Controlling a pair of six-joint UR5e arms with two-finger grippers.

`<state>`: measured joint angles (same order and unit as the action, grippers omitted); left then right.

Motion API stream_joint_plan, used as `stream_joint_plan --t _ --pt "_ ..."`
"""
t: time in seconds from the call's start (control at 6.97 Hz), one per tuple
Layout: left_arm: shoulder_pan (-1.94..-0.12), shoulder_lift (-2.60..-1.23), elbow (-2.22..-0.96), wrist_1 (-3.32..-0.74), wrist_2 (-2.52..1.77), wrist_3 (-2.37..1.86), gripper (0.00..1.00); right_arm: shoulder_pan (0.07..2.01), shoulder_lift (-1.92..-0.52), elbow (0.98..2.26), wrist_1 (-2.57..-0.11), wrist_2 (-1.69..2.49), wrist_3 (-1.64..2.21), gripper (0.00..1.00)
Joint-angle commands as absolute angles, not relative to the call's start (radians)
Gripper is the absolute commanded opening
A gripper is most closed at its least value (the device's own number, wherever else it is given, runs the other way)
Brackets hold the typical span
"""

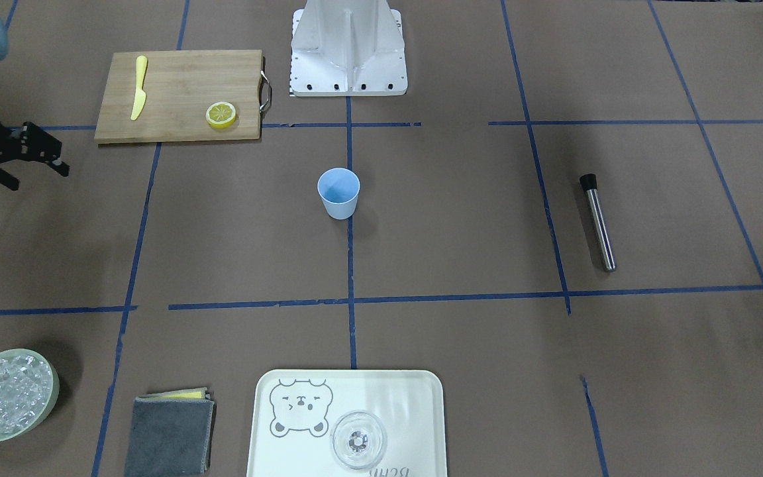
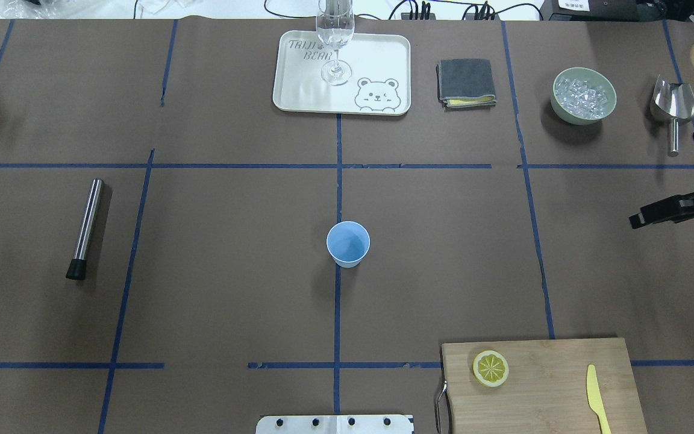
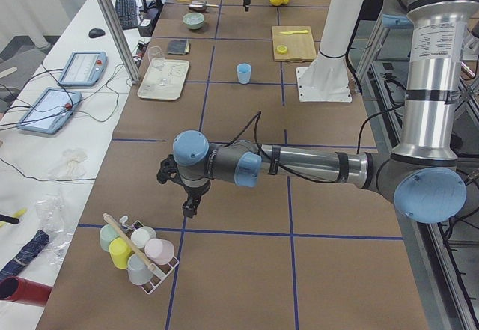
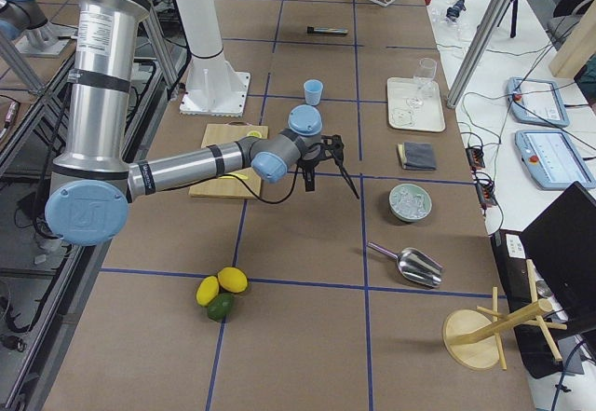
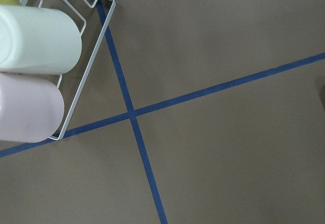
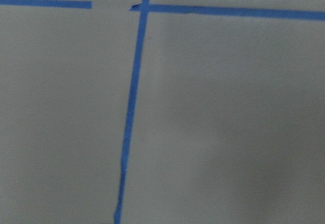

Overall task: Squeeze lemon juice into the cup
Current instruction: 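Lower the right gripper onto the lemon slice on the board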

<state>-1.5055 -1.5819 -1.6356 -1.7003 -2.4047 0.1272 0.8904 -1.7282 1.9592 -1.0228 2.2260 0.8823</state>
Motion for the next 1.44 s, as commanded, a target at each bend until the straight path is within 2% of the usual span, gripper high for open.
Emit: stream_joint_plan --t 0.0,0.29,0.43,0.72,1.29 --pt "-1.503 -1.579 -1.629 -1.770 -2.405 0.129 1.00 0.580 -1.721 2.075 -1.019 1.971 1.202 1.00" --pt "-1.497 -1.578 -1.614 -1.775 -2.414 0.129 1.00 0.420 -1.660 2.095 -1.060 1.880 1.392 1.00" --pt "-1.497 -1.577 -1.602 -1.776 -2.462 0.129 1.00 0.384 -1.587 2.106 -1.180 1.829 1.419 1.00" --pt "-1.497 -1.577 -1.600 -1.776 -2.470 0.127 1.00 0.306 -1.527 2.120 -1.291 1.760 1.445 1.00" --pt "-1.491 -1.577 -1.598 -1.778 -2.470 0.124 1.00 0.236 -1.542 2.120 -1.342 1.724 1.447 1.00"
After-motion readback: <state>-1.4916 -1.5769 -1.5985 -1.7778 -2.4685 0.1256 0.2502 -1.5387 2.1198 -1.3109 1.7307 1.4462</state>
